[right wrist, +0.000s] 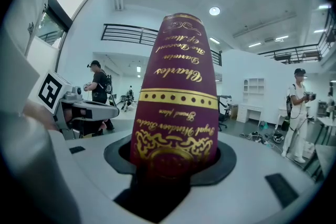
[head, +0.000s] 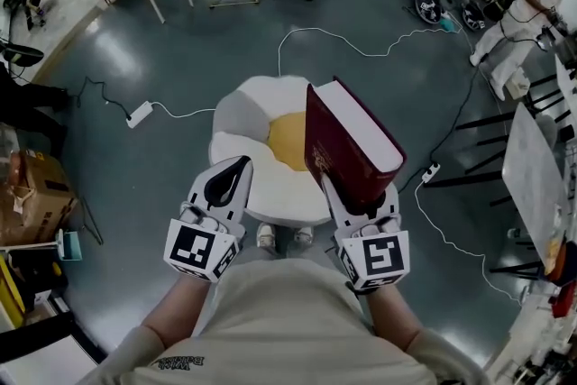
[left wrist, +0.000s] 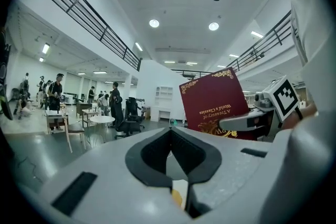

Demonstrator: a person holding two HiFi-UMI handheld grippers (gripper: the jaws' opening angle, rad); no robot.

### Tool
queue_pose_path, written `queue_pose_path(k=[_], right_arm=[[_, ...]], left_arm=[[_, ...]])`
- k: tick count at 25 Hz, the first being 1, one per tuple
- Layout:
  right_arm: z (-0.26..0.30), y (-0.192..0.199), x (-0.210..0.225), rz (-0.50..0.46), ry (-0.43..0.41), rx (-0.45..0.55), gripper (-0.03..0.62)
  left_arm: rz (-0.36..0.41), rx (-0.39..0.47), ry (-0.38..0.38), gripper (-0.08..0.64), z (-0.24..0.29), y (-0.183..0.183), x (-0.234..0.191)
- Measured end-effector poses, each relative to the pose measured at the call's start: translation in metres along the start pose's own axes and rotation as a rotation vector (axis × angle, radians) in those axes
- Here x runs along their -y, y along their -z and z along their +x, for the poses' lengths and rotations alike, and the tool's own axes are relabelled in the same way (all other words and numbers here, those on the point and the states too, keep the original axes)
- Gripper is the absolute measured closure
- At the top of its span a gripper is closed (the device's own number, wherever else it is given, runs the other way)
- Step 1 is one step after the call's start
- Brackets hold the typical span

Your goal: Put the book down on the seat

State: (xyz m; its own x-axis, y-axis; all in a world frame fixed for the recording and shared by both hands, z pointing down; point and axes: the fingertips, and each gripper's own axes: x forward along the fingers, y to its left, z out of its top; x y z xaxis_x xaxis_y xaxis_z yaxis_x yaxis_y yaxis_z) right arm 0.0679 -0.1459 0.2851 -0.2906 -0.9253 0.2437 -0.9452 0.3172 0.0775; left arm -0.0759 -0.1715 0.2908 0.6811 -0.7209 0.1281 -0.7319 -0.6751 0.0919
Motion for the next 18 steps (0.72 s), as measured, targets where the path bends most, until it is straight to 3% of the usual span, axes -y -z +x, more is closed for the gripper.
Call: queue_pose_path(k=[8, 15, 18], right_arm=[[0.001, 0.018, 0.018, 0.021, -0.038, -0.042, 0.359], [0.011, 0.025, 0.028, 0.018, -0.063, -0.073, 0.359], [0.020, 0.023, 0.030, 0.127, -0.116, -0.087, 0.360]], left_arm=[[0.015, -0.038, -0.026, 0.557, 0.011, 0.004, 0.011], [-0.004, -0.022, -0.060, 0.556, 0.021, 0.003, 0.007], [-0.017, -0.024, -0.075, 0.557, 0.028, 0.010, -0.001]])
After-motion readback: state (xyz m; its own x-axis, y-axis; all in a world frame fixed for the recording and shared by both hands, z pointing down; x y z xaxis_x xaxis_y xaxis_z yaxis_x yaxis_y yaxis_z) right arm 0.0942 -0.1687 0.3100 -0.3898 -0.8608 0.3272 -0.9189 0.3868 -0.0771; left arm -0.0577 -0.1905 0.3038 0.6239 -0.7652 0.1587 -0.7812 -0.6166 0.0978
